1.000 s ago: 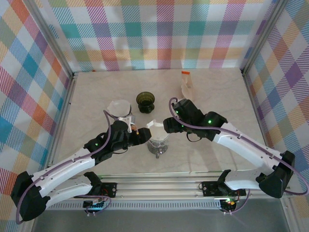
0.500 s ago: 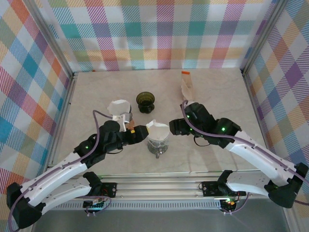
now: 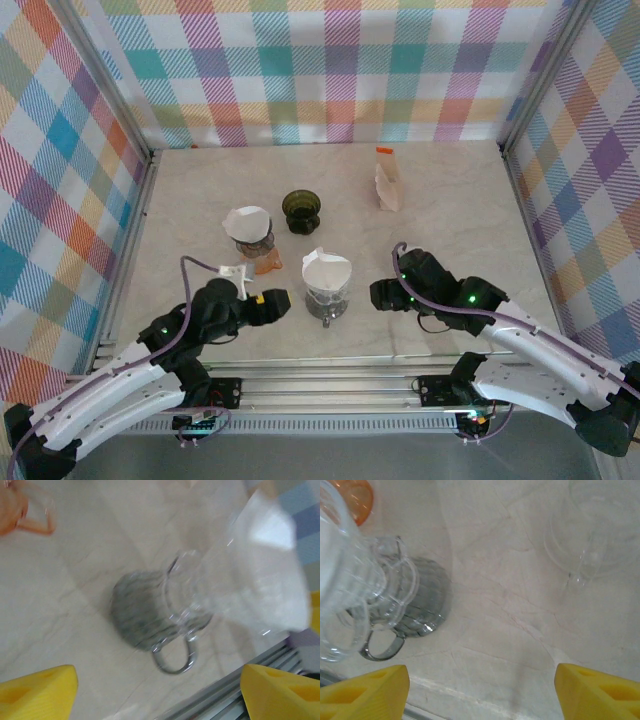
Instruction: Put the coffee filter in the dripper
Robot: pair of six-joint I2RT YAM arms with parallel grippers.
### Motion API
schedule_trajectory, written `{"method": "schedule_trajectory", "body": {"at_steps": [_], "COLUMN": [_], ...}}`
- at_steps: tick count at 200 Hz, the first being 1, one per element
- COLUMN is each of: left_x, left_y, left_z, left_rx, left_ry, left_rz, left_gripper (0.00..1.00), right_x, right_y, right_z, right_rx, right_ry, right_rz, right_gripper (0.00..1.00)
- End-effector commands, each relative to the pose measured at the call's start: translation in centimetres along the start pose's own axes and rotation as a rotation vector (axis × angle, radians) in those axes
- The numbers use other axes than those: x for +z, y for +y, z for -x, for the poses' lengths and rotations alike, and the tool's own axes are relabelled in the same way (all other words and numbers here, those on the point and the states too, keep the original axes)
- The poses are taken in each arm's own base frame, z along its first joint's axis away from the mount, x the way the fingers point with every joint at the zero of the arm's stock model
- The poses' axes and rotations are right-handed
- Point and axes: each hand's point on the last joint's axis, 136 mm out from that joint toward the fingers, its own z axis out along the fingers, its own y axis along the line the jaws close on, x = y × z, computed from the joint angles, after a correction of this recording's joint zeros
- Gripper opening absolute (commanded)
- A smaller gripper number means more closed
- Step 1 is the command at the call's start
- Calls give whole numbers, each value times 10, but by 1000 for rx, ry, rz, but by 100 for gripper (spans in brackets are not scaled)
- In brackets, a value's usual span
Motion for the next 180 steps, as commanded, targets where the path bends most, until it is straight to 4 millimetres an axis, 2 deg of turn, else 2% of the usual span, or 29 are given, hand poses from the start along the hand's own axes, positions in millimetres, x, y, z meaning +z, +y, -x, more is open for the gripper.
{"method": "schedule_trajectory", "body": {"at_steps": [1, 38, 68, 135, 180], "left_x": [6, 19, 29, 54, 69], "left_y": [11, 22, 22, -26, -38], "left_z": [-18, -45, -65, -91, -96], "left_rx": [67, 81, 164, 377, 447], "left_ry": [17, 51, 88, 47, 18], "left_rz": [55, 49, 67, 13, 48], "left_gripper": [84, 79, 74, 68, 63], "right_x": [6, 22, 28, 22, 15], "right_y": [2, 6, -2, -7, -10], "right_z": [-10, -41, -53, -52, -51], "right_rx": [53, 68, 97, 99, 99], "right_ry": [3, 47, 43, 23, 8], "right_rz": [36, 121, 114, 98, 99], "right_gripper": [76, 74, 74, 74, 74]}}
